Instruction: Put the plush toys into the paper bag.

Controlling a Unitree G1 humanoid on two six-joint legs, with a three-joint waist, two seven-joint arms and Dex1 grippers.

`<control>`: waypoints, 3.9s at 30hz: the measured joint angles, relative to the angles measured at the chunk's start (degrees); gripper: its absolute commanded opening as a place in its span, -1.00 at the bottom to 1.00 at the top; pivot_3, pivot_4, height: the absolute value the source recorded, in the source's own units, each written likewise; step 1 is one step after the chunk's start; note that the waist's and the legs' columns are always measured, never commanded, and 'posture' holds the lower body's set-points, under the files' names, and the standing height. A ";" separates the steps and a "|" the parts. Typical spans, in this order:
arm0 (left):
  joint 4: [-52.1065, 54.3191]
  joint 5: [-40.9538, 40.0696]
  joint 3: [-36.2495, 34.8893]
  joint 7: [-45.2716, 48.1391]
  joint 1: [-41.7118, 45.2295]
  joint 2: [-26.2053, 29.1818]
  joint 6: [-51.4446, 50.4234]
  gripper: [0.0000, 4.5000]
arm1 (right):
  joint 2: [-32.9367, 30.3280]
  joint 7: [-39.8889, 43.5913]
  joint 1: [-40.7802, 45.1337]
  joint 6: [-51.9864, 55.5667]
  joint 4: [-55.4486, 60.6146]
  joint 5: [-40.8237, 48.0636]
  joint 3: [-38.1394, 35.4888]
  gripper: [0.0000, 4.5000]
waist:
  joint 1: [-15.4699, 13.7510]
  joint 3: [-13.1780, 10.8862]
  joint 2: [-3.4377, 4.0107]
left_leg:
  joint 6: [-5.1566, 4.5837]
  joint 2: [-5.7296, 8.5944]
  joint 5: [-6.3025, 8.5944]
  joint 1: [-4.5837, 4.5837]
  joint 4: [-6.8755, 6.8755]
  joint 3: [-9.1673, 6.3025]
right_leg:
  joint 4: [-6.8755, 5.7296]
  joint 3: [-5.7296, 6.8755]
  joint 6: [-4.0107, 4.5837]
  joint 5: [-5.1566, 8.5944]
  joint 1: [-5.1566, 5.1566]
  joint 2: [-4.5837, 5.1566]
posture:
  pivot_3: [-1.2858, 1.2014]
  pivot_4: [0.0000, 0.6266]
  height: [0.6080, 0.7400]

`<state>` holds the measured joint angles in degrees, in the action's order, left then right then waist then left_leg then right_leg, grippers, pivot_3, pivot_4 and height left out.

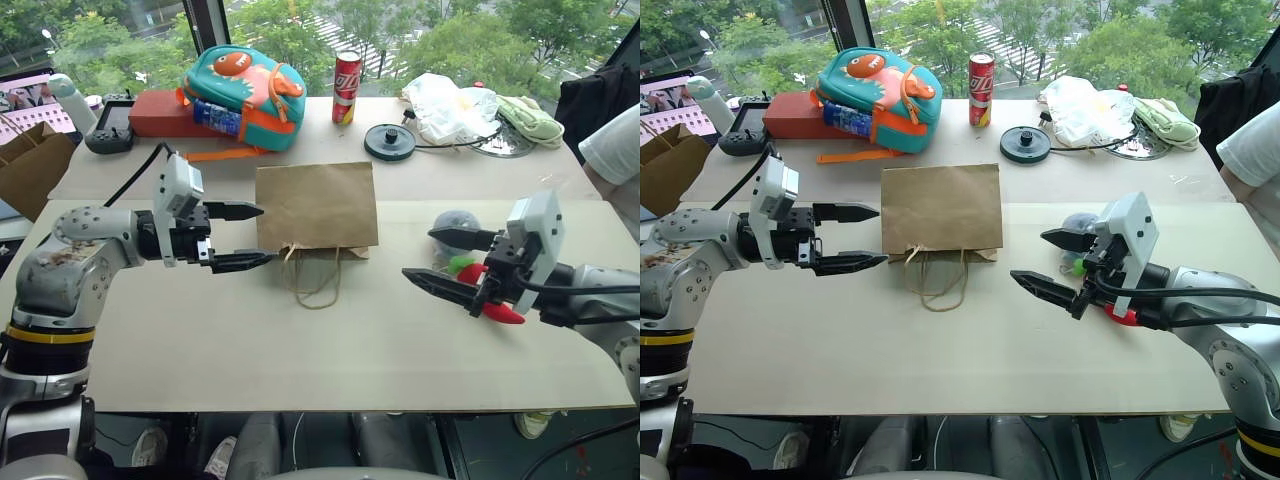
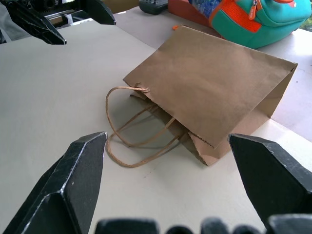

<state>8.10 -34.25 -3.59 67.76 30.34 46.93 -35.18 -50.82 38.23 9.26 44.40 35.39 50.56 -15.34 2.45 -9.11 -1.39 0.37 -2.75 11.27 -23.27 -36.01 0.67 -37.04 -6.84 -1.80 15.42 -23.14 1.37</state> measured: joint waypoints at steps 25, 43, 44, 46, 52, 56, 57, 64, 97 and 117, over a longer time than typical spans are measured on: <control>-55.94 46.50 18.52 -17.85 16.69 -12.88 90.57 1.00 | 0.99 -5.33 -0.34 1.24 5.45 0.44 0.14 0.97 | -1.65 0.01 0.00 | -0.02 0.12 0.01 -0.20 -0.07 -0.03 | 0.07 -0.03 0.03 -0.12 0.01 0.08 | 0.03 -0.52 0.89; -63.86 43.04 20.74 -15.51 17.96 -19.56 94.62 1.00 | 1.42 -9.74 -1.63 1.30 7.58 0.32 0.16 0.97 | -1.53 0.02 -0.01 | -0.01 0.16 0.01 -0.18 -0.14 -0.16 | -0.02 -0.01 0.01 -0.12 0.04 0.05 | 0.03 -0.52 0.89; -63.84 42.59 20.74 -14.80 17.92 -19.55 94.62 1.00 | 1.42 -9.81 -1.63 1.30 7.65 0.32 0.16 0.97 | -1.53 0.02 -0.01 | -0.02 0.16 0.00 -0.18 -0.15 -0.16 | -0.02 -0.01 0.01 -0.12 0.05 0.05 | 0.03 -0.52 0.89; -63.51 40.83 20.74 -13.05 17.51 -19.43 94.61 0.89 | 1.65 -9.99 -1.63 1.30 7.77 0.31 0.20 0.99 | -1.48 0.02 -0.01 | -0.01 0.16 0.00 -0.18 -0.15 -0.17 | -0.02 -0.01 0.01 -0.12 0.05 0.05 | 0.03 -0.52 0.89; -62.54 38.03 20.67 -8.73 16.80 -18.94 93.99 0.04 | 2.27 -10.48 -1.60 1.30 7.78 0.15 1.12 1.00 | -1.48 0.02 0.00 | -0.02 0.16 0.00 -0.18 -0.18 -0.21 | -0.02 0.00 0.01 -0.12 0.07 0.04 | 0.03 -0.52 0.89; -62.22 36.92 20.63 -7.61 16.80 -18.87 93.83 -0.64 | 2.37 -10.84 -1.44 1.30 7.77 -0.01 1.38 1.00 | -1.48 0.02 0.00 | -0.02 0.16 0.00 -0.19 -0.18 -0.22 | -0.02 0.00 0.01 -0.12 0.07 0.04 | 0.03 -0.52 0.89; -61.89 36.70 20.63 -7.41 16.80 -18.87 93.77 -0.82 | 2.44 -10.87 -1.37 1.30 7.77 -0.06 1.44 1.00 | -1.48 0.02 0.00 | -0.02 0.16 0.00 -0.19 -0.18 -0.23 | -0.02 0.00 0.01 -0.12 0.07 0.04 | 0.03 -0.52 0.89; -61.08 36.38 20.48 -6.51 16.78 -18.75 92.71 -0.97 | 2.98 -11.02 -0.99 1.29 7.77 -0.58 1.89 1.00 | -1.46 0.02 0.00 | -0.02 0.16 0.00 -0.18 -0.18 -0.24 | -0.02 0.01 0.01 -0.12 0.07 0.04 | 0.03 -0.52 0.89; -30.03 18.74 10.69 0.40 14.33 -18.06 42.04 -1.00 | 24.65 -21.18 4.80 0.93 -3.42 -22.65 24.29 -0.53 | -0.67 0.07 0.05 | -0.02 0.15 0.00 -0.27 -0.24 -0.42 | -0.05 0.02 0.01 -0.12 0.04 -0.07 | 0.03 -0.52 0.89; -27.59 18.26 9.71 0.36 15.70 -19.43 36.22 -1.00 | 41.42 -27.36 15.08 -13.04 -29.03 -39.49 28.07 -0.99 | 0.10 0.07 0.07 | -0.02 0.14 0.00 -0.28 -0.20 -0.48 | -0.08 0.06 0.03 -0.13 0.01 -0.08 | 0.03 -0.52 0.89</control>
<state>-19.49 -16.00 6.12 68.12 46.04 27.50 1.04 -9.40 10.88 24.35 31.35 6.36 11.08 12.74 2.55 -9.04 -1.32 0.35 -2.61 11.27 -23.55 -36.21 0.19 -37.12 -6.79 -1.77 15.28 -23.12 1.29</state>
